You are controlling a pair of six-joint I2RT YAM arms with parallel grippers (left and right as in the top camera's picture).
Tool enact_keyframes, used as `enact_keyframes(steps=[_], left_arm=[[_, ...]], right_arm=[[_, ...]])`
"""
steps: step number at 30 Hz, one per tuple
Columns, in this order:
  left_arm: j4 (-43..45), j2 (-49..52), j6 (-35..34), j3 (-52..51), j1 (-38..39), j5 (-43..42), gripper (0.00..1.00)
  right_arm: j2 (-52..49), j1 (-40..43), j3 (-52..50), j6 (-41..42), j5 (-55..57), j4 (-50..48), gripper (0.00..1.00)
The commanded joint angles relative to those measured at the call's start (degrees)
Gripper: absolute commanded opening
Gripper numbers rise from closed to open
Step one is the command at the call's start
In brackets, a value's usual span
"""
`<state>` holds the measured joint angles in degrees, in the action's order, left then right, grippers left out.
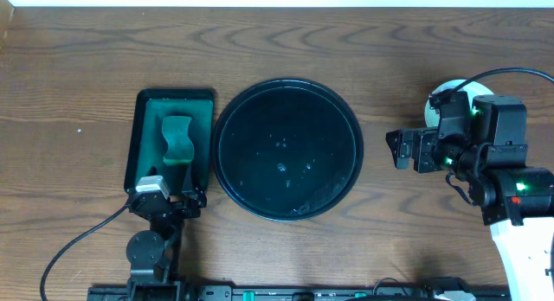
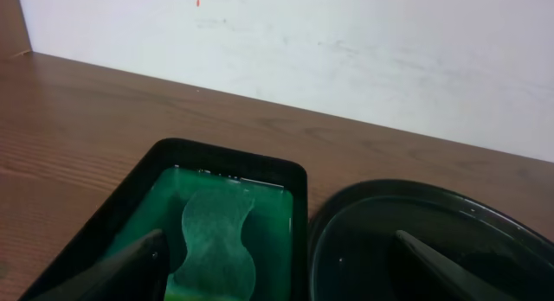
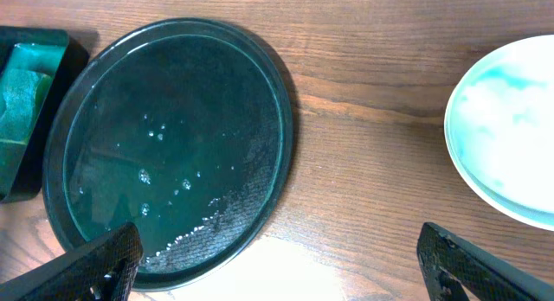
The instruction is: Clean dirty plates on tray and stack at the side
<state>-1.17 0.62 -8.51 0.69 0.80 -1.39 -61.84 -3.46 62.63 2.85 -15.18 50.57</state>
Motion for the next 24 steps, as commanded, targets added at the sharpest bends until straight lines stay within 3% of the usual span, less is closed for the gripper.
enact_keyframes(steps=[1,8,14,24], left_arm=[[-2.95,-0.39,1.20,-0.46,-0.31,0.96,0.80],[-2.95,-0.39,1.20,-0.46,-0.31,0.96,0.80],[-2.95,-0.39,1.20,-0.46,-0.31,0.96,0.80],[-2.95,-0.39,1.20,-0.46,-0.31,0.96,0.80]], right_arm=[[0.44,-0.33,0.68,0.48,0.15,0.02,0.99],[1.81,-0.33,0.66,0.22,1.07,0.07,0.99],[9.84,-0.33,-3.23,0.04,2.64,-1.05,0.99],[36.24,-0.26,-27.28,-0.28,2.89,-18.21,0.99]])
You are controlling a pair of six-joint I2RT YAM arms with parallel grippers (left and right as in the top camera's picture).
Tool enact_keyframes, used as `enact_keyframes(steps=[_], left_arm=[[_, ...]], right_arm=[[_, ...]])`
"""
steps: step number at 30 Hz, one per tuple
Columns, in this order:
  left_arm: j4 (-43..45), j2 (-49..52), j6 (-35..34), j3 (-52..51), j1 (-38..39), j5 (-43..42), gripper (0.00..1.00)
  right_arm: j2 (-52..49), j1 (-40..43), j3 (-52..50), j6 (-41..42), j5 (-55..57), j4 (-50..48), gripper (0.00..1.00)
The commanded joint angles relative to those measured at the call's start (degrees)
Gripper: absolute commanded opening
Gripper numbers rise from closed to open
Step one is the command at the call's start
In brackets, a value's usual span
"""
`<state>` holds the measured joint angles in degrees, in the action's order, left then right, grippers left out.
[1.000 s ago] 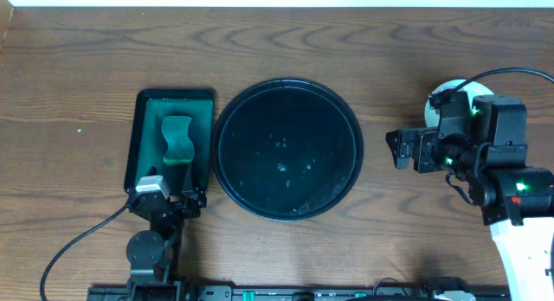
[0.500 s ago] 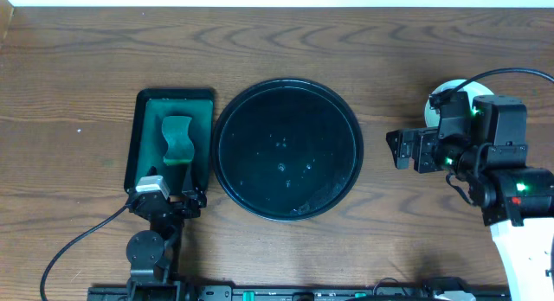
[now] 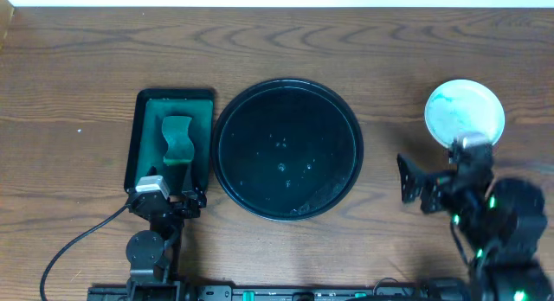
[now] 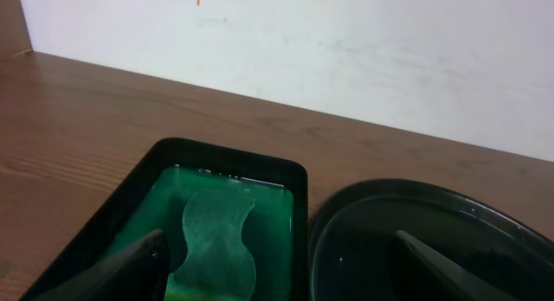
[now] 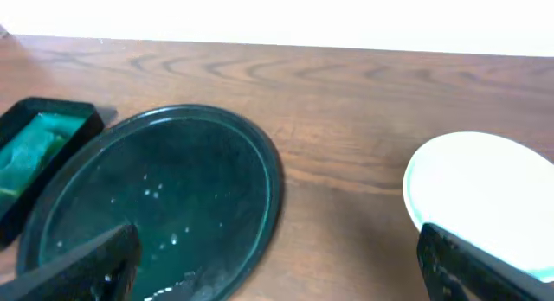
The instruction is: Clean dirty plates on tray and stack at the side
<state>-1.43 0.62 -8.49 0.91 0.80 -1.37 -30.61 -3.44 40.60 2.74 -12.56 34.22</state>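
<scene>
A round black tray (image 3: 333, 119), wet with droplets, lies mid-table. To its right a white plate (image 3: 464, 111) with faint blue-green smears rests on the wood, also seen in the right wrist view (image 5: 485, 188). My right gripper (image 3: 405, 178) is open and holds nothing. It hovers between tray and plate, nearer the table's front (image 5: 277, 236). My left gripper (image 3: 169, 200) stands open at the near end of the black tub (image 4: 281, 240), holding nothing.
The rectangular black tub (image 3: 138, 137) left of the tray holds green water and a green sponge (image 3: 177, 138). The tub's right rim (image 4: 301, 214) sits close to the tray's rim (image 4: 389, 190). A white wall runs along the table's far edge.
My right arm has drawn back toward the table's front, so the white plate is now uncovered in the overhead view. Its wrist camera now looks more level. My left arm is unchanged.
</scene>
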Motion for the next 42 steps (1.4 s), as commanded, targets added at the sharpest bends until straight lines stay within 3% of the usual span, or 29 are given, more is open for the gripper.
enact_keyframes(steps=[1,11,21,36,42], left_arm=[[-2.69,-0.39,1.18,-0.68,-0.31,0.94,0.80],[-2.69,-0.39,1.18,-0.68,-0.31,0.94,0.80],[-2.69,-0.39,1.18,-0.68,-0.31,0.94,0.80],[-2.69,-0.39,1.18,-0.68,-0.31,0.94,0.80],[-2.69,-0.39,1.18,-0.68,-0.31,0.94,0.80]], right_arm=[[8.55,-0.24,-8.41,0.09,0.24,-4.07,0.99],[30.29,2.27,-28.26,4.92,-2.58,-19.32,0.99],[30.29,2.38,-39.89,4.92,-4.33,-35.74,0.99],[30.29,2.40,-40.28,-6.78,-4.13,-31.17,0.99],[30.29,2.40,-40.28,-3.78,-2.45,-30.99,0.99]])
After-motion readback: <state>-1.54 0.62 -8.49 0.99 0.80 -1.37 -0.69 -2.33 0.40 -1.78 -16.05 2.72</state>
